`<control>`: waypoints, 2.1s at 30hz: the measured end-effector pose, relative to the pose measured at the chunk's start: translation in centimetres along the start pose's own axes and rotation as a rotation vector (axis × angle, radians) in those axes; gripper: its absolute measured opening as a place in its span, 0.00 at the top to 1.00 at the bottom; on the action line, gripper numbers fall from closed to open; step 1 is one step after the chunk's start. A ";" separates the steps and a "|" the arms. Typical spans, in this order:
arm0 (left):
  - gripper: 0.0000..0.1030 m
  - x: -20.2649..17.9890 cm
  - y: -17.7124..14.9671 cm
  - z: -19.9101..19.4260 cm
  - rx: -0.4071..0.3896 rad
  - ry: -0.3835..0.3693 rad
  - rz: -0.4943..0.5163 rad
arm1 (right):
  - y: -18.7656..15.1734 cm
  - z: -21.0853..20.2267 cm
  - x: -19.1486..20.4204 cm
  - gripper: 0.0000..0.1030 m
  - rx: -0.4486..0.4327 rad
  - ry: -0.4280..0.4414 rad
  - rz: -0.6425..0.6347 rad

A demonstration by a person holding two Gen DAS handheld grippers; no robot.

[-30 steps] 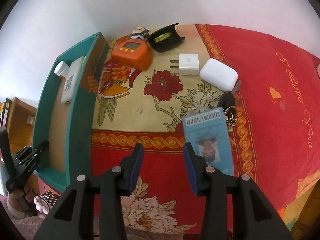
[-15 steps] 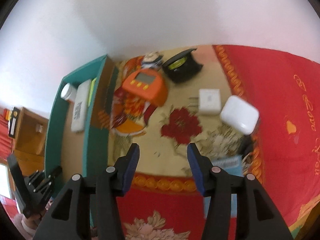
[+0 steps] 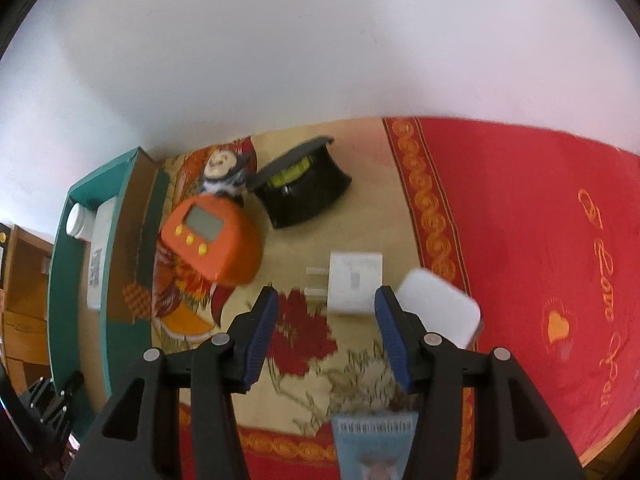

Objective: Organize objects
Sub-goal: 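Move the right gripper back over the white plug charger, then grasp the white plug charger with the right gripper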

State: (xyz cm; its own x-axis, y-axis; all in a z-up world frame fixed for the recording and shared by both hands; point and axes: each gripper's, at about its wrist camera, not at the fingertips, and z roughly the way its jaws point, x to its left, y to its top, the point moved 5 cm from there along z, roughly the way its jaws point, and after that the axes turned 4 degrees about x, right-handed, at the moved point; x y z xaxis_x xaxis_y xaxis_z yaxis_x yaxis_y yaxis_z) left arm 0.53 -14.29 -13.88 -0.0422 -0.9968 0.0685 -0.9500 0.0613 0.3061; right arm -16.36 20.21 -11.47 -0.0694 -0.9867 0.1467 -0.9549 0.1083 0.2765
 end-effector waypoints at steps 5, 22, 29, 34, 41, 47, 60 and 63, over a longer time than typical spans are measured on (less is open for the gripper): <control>0.86 -0.5 0.5 0.1 0.002 0.003 -0.004 | 1.0 0.6 0.6 0.51 0.010 -0.071 -0.101; 0.86 -0.9 0.6 0.0 0.000 0.010 -0.010 | 1.7 1.6 0.7 0.51 0.017 -0.110 -0.214; 0.86 -0.9 0.7 0.0 0.001 0.011 -0.012 | 1.1 2.4 0.6 0.51 0.055 -0.081 -0.210; 0.86 -0.8 0.7 0.0 0.002 0.009 -0.014 | 0.3 2.1 1.6 0.51 0.061 -0.013 -0.213; 0.86 -0.8 0.7 0.0 0.002 0.008 -0.015 | 0.4 2.4 1.5 0.51 0.055 -0.005 -0.156; 0.86 -0.8 0.7 0.0 0.001 0.008 -0.015 | 0.9 2.6 1.5 0.51 0.043 -0.016 -0.127; 0.86 -0.8 0.8 0.0 0.000 0.009 -0.012 | 0.5 2.4 1.3 0.56 0.023 -0.031 -0.119; 0.86 -0.8 0.8 0.0 0.000 0.007 -0.013 | 0.0 2.2 1.2 0.56 0.022 -0.019 -0.108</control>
State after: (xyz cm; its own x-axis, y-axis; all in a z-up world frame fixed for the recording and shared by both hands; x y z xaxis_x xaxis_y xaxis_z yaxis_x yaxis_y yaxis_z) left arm -0.16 -13.41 -13.73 -0.0281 -0.9970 0.0717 -0.9504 0.0489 0.3073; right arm -17.10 18.82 -13.35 0.0287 -0.9947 0.0989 -0.9631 -0.0010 0.2692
